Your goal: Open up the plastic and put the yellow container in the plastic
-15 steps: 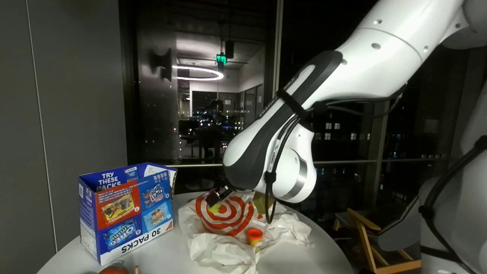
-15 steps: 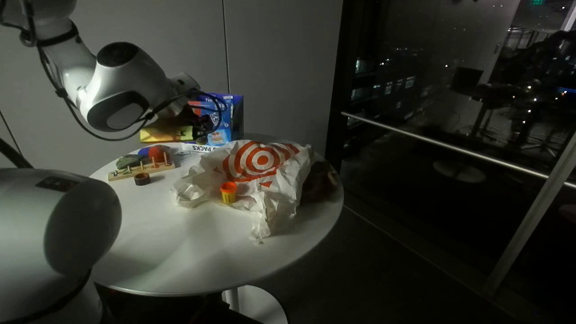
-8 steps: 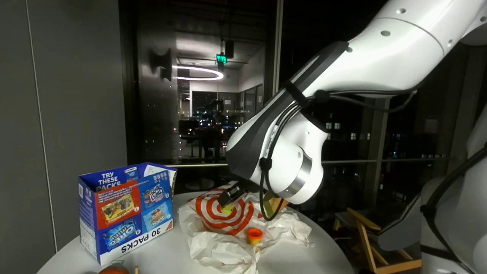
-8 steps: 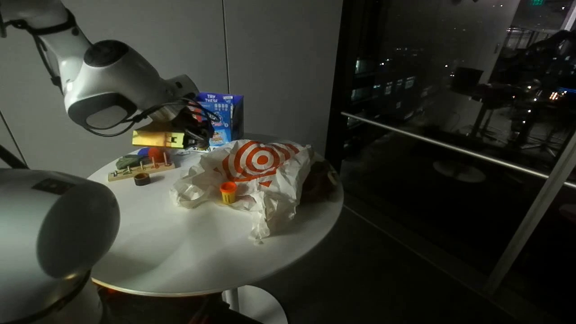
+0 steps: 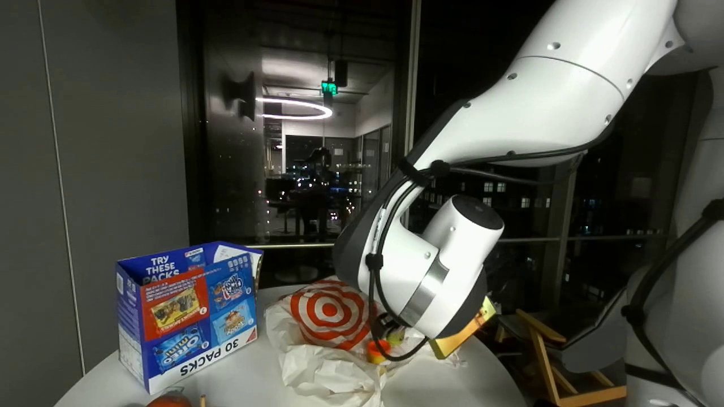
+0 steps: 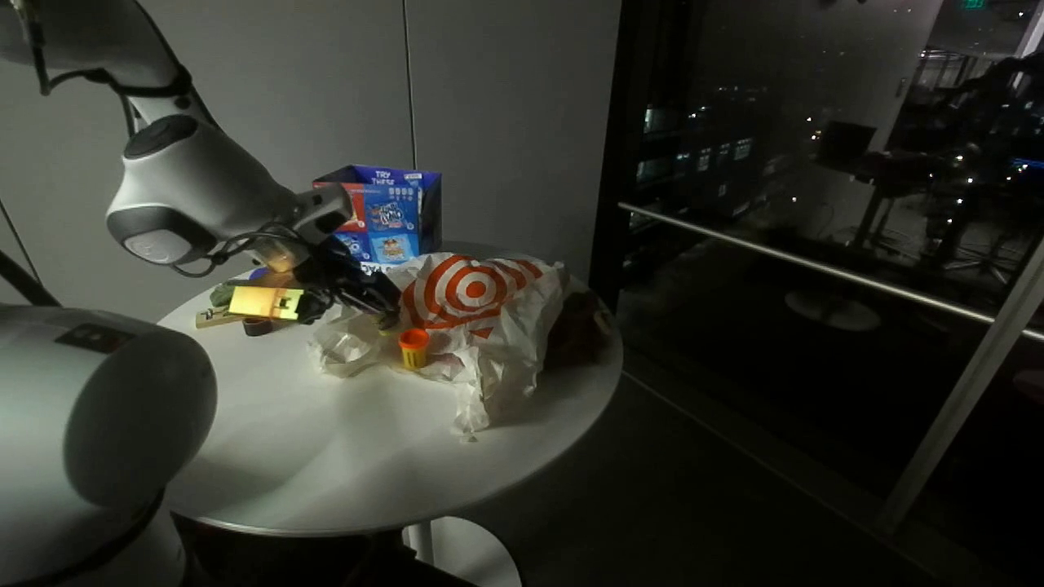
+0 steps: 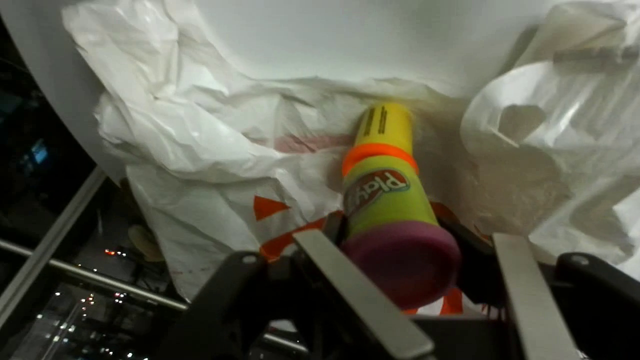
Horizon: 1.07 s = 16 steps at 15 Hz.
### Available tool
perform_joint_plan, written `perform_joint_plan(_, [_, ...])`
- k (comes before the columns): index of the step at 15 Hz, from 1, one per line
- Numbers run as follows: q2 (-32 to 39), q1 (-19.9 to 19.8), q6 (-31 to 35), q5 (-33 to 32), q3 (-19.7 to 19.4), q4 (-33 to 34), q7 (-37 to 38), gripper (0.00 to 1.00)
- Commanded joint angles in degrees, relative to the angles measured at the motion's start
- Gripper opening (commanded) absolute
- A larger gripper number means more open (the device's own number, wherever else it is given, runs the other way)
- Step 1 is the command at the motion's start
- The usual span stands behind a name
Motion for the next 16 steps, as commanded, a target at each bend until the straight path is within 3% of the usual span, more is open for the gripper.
perform_joint_plan(1, [-1.5,1.9,4.8,11.3,1.2,0.0,-7.0,0.25])
perform_joint_plan(3, [-1.3,1.9,5.2,13.4,0.8,0.1,-8.5,0.25])
perform_joint_plan(4, [0.8,-1.0,3.4,11.1,-2.4,3.3,-12.2,0.25])
perform_joint_plan(5, [1.3,-1.6,2.6,10.1,-3.2,3.9,-12.6,0.25])
perform_joint_plan(16, [10.9,-3.2,-4.2,6.3,-6.7,8.6,-10.9,0.25])
